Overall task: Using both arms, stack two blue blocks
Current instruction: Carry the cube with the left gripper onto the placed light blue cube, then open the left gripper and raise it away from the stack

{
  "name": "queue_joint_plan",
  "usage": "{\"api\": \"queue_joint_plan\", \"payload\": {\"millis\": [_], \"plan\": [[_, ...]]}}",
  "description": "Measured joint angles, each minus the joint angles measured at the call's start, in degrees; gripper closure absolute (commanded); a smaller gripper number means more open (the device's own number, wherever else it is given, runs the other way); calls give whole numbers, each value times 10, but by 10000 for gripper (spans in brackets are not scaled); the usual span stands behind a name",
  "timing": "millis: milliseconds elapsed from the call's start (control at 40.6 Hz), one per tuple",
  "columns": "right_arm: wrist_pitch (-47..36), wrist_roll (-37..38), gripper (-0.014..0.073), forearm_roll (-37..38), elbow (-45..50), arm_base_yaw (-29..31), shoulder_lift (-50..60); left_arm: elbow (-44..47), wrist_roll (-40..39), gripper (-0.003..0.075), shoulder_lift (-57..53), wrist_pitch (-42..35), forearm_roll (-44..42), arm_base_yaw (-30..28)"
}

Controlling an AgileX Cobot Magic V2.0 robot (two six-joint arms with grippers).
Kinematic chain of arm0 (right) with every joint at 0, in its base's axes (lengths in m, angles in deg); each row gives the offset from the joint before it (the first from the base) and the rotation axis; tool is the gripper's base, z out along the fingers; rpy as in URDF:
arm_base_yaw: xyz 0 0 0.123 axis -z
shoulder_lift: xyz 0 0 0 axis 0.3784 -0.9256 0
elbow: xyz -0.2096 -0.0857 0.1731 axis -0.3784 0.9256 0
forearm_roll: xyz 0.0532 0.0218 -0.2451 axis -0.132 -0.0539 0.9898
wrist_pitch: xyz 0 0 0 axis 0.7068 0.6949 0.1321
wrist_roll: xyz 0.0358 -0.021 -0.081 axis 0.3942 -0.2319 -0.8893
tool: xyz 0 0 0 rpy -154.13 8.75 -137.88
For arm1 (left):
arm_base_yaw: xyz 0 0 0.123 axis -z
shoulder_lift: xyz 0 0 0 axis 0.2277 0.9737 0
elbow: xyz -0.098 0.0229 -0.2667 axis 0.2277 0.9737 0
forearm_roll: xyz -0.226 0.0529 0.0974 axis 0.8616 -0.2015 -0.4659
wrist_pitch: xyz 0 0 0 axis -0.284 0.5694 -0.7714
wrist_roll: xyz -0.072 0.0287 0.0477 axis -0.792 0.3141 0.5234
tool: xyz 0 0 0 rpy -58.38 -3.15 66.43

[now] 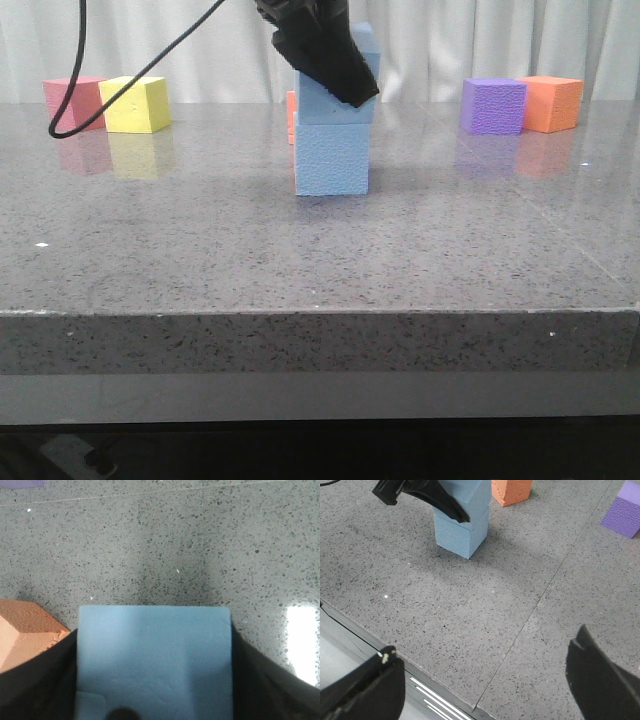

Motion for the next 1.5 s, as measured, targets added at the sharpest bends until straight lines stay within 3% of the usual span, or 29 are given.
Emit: {"api": "queue_joint_plan", "payload": {"millis": [690, 1183, 1356, 1504], "plan": [[0, 0, -62, 0, 0, 0, 0, 0, -24, 121, -59, -1, -2, 0], [0, 0, -62, 0, 0, 0, 0, 0, -267, 121, -234, 40, -11, 0], [0, 0, -62, 0, 0, 0, 0, 0, -410, 121, -287, 120, -64, 0], [0, 0, -62, 0, 0, 0, 0, 26, -525, 121, -331, 134, -108, 0]]}}
